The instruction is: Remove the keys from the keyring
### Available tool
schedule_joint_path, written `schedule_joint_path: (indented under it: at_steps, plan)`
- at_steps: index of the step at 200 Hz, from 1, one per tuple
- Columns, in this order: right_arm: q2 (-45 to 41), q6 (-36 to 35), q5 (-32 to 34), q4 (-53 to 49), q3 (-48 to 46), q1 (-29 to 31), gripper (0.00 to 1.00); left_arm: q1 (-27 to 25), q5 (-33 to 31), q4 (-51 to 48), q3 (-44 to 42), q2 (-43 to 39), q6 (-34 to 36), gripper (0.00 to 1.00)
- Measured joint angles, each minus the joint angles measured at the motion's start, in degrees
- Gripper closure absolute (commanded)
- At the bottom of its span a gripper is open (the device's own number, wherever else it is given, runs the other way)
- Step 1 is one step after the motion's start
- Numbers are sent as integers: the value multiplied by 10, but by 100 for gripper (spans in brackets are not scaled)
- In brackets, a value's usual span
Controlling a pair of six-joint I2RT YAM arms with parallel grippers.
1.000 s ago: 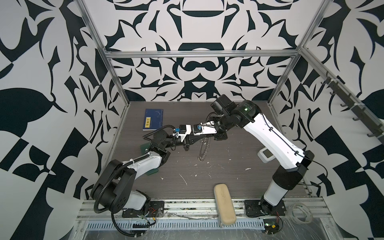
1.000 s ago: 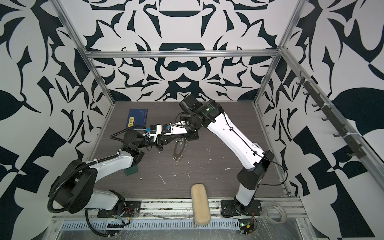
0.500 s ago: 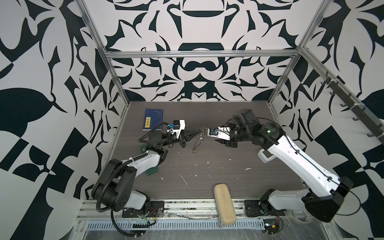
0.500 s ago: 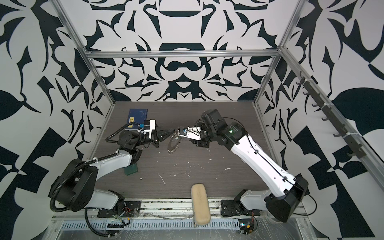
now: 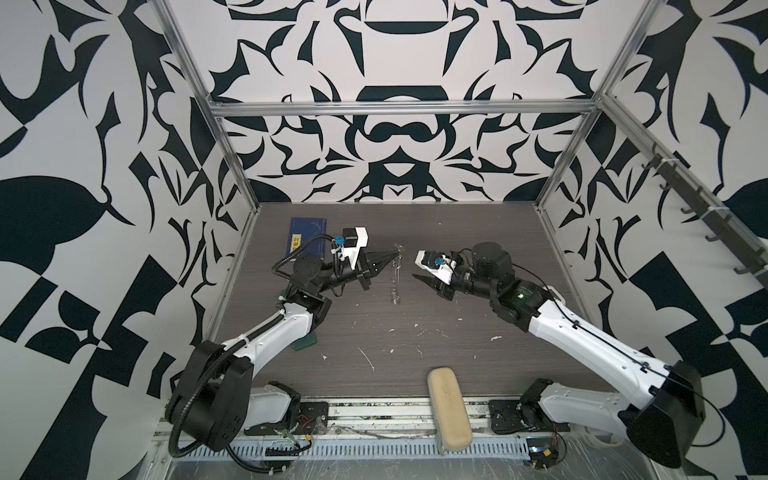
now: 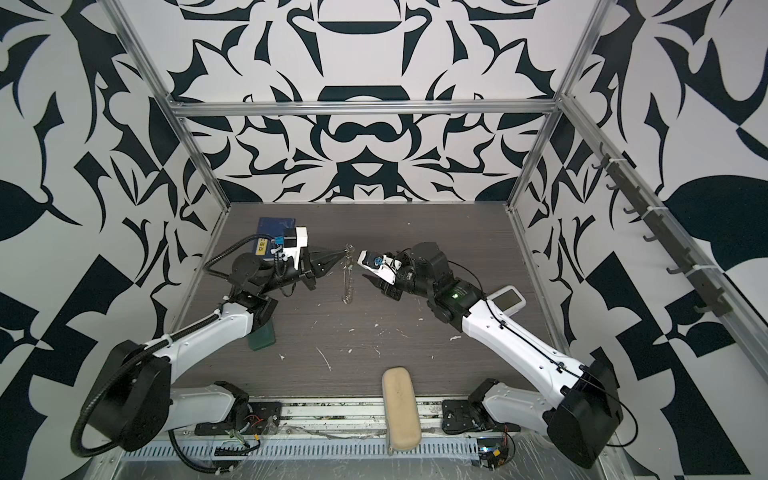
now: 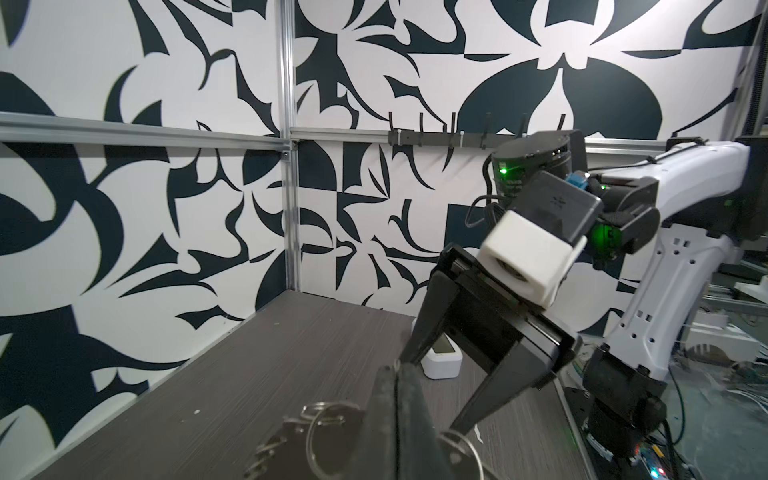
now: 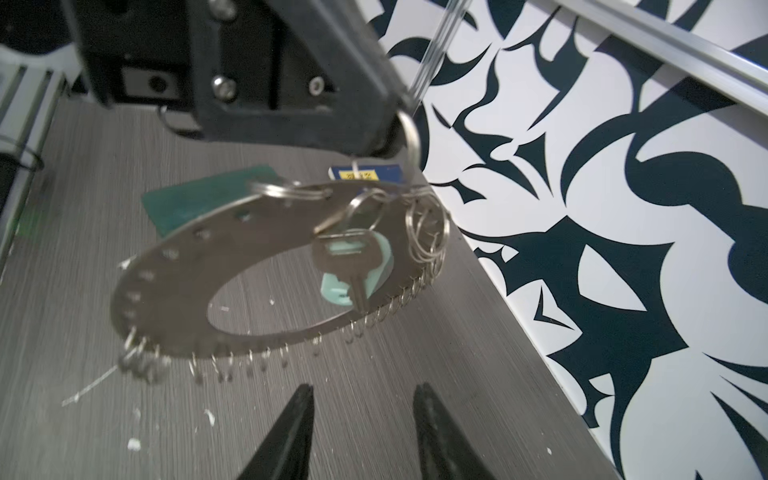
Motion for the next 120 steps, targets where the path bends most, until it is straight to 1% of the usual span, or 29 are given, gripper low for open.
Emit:
schedule_joint_path:
  at_steps: [22,52,82,120]
  plan:
    - [3,21,12,62,-21,16,48,0,-11,-22,0,-19,7,100]
    - [23,36,41,133,-30,49,43,0,-20,-44,0,-21,9,100]
    - [48,40,78,197,-40,75,42,0,-23,-53,0,-21,11,100]
    - [75,40,100,240,-40,91,42,0,-28,-60,0,-27,11,100]
